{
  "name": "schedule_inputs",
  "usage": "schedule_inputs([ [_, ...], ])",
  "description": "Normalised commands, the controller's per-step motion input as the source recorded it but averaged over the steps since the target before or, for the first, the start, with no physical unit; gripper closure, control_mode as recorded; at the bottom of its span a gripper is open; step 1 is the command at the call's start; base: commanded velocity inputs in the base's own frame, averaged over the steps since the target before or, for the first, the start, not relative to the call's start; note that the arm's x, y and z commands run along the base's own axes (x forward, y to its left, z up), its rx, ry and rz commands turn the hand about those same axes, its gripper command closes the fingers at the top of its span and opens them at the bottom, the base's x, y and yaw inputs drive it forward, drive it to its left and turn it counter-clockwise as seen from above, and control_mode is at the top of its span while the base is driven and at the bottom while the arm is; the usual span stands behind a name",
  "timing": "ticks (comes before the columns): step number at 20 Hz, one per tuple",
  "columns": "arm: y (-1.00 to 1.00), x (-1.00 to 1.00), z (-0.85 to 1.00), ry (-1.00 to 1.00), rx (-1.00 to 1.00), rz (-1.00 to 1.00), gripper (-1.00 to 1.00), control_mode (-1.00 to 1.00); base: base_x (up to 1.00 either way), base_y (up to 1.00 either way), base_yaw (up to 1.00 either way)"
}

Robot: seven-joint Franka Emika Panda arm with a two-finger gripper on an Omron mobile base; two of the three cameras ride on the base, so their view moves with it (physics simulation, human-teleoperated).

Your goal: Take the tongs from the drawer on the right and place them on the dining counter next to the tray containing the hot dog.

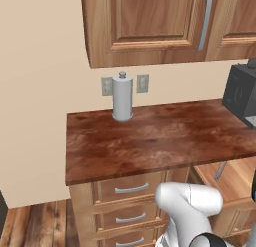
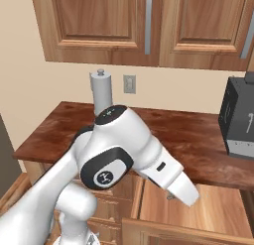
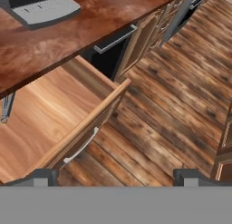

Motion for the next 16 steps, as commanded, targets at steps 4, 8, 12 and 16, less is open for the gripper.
schedule_inputs([
  [4,0.61,0.27,0.16,0.07,0.00,0.00,-1.00,-1.00,0.00,0.00,0.00],
  [8,0.54,0.41,0.04,0.04,0.00,0.00,-1.00,-1.00,0.00,0.00,0.00],
  [12,0.54,0.54,0.00,0.00,0.02,0.00,-1.00,-1.00,0.00,0.00,0.00],
  [16,0.55,0.55,0.00,0.00,0.05,0.01,-1.00,-1.00,0.00,0.00,0.00],
])
